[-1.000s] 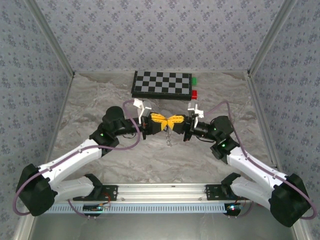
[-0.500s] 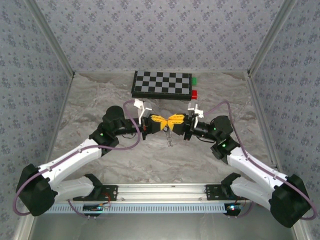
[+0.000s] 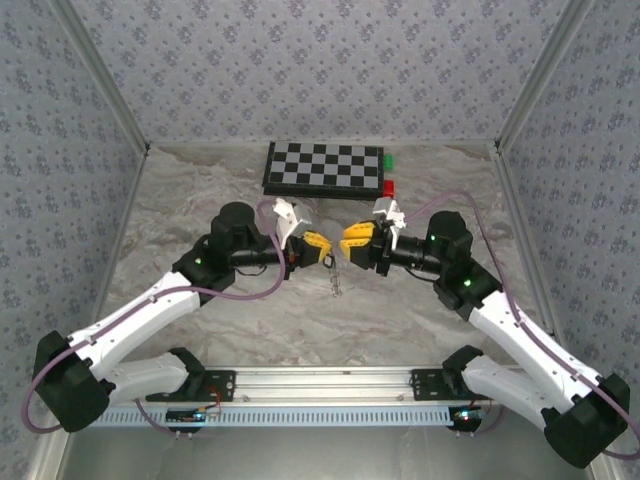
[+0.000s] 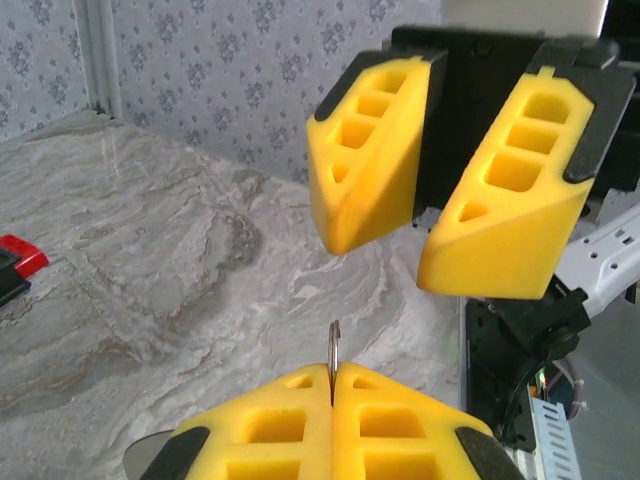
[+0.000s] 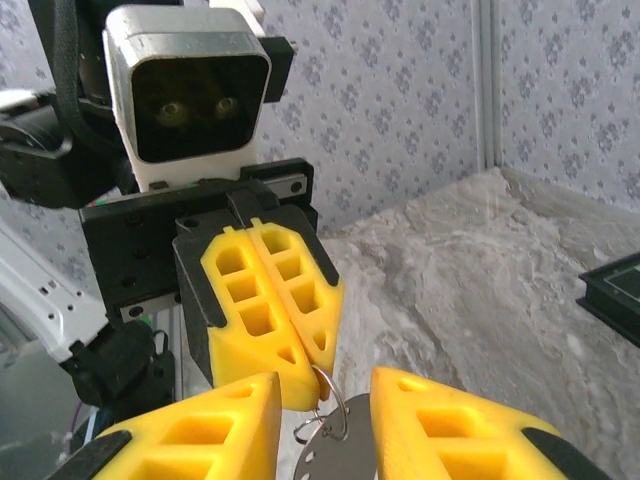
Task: Put the keys on the keyring
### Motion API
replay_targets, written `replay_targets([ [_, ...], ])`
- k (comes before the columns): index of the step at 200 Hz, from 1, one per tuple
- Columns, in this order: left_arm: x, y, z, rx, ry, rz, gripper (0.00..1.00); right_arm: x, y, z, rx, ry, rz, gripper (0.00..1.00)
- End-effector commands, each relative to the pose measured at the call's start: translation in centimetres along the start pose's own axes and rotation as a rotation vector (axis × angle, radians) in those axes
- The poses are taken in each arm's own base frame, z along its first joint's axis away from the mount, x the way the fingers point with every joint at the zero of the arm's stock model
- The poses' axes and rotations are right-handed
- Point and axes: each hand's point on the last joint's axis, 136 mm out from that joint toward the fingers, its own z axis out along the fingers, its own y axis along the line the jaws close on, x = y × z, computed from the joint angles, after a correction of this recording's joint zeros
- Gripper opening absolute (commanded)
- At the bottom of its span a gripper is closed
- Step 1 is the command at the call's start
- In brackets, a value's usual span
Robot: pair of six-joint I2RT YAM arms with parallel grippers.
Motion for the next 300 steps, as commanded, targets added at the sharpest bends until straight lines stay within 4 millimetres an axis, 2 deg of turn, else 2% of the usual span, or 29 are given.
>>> replay_targets([
  [1,-0.5,-0.2,-0.2,-0.002,0.025,0.057,0.0,1.7,-0.1,-0.1,0.006,0.127,-0.013,0.29],
  [53,0.1,-0.5,0.0,0.026,0.056,0.062,0.0,2.7,0.0,0.6,-0.048,0.219,-0.016,0.28],
  [131,0.5,-1.1,0.3,0.071,0.069,0.059,0.0,3.7,-0.4,1.5,-0.075,0.253,0.003,0.26],
  [150,0.6,-1.1,0.4,0.075,0.073,0.057,0.0,3.8,-0.3,1.6,-0.085,0.257,0.007,0.21],
  [208,0.9,-1.4,0.6,0.091,0.086,0.056,0.0,4.3,0.3,1.9,-0.112,0.275,0.008,0.15],
  [256,1.0,-1.5,0.8,0.104,0.094,0.051,0.0,4.5,0.5,2.1,-0.124,0.28,0.006,0.14],
  [300,1.0,-1.7,0.8,0.11,0.095,0.056,0.0,4.5,0.8,2.3,-0.138,0.279,-0.003,0.0],
])
